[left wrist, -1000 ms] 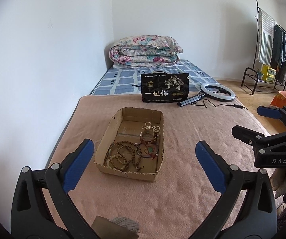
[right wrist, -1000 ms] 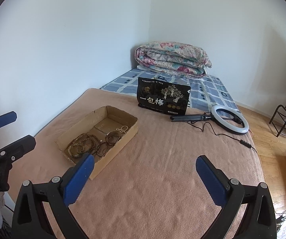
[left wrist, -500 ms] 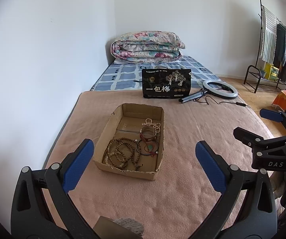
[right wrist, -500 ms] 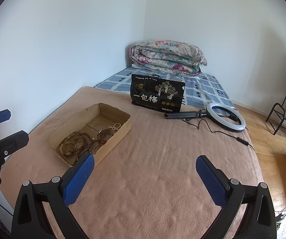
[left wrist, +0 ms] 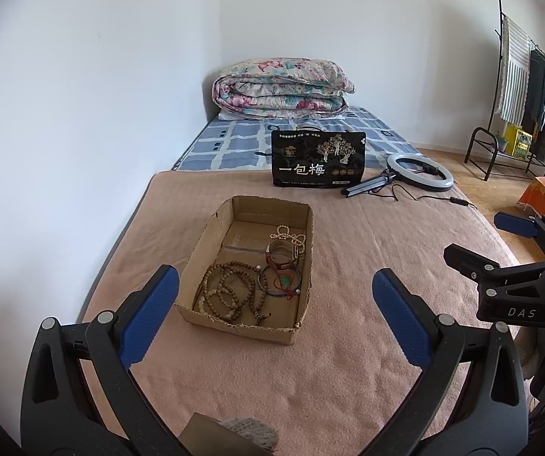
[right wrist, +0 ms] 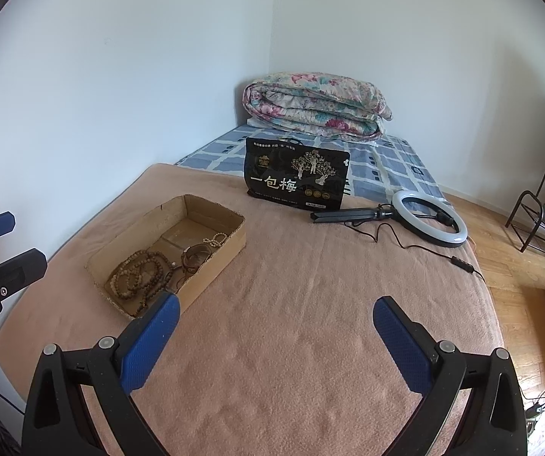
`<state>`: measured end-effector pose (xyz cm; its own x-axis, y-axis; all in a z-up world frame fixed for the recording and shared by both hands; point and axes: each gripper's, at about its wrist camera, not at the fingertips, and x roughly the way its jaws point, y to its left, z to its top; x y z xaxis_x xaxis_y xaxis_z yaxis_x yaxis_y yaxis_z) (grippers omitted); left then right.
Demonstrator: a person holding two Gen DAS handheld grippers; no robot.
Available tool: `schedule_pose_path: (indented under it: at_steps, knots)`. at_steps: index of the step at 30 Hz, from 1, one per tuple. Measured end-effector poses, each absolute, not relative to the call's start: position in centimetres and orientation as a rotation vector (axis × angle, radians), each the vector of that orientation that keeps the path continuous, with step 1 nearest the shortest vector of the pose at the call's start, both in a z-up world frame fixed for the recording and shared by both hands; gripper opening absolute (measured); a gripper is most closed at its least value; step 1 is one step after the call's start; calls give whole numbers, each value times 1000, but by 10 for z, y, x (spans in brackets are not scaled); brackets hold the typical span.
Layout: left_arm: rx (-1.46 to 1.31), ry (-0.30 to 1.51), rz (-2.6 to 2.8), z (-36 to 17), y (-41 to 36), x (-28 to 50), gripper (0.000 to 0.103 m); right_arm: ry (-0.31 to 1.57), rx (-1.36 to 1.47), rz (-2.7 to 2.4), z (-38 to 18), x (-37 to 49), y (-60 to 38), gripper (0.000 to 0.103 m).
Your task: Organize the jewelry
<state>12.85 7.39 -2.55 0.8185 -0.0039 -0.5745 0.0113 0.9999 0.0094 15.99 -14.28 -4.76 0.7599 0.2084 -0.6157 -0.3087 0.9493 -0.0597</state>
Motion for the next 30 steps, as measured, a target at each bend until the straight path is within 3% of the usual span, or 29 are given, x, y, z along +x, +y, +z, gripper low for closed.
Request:
schedule_pose_path:
  at_steps: [30]
  knots:
    - [11, 614, -8, -24, 75, 130, 103, 664, -158, 269, -51, 162, -144, 103]
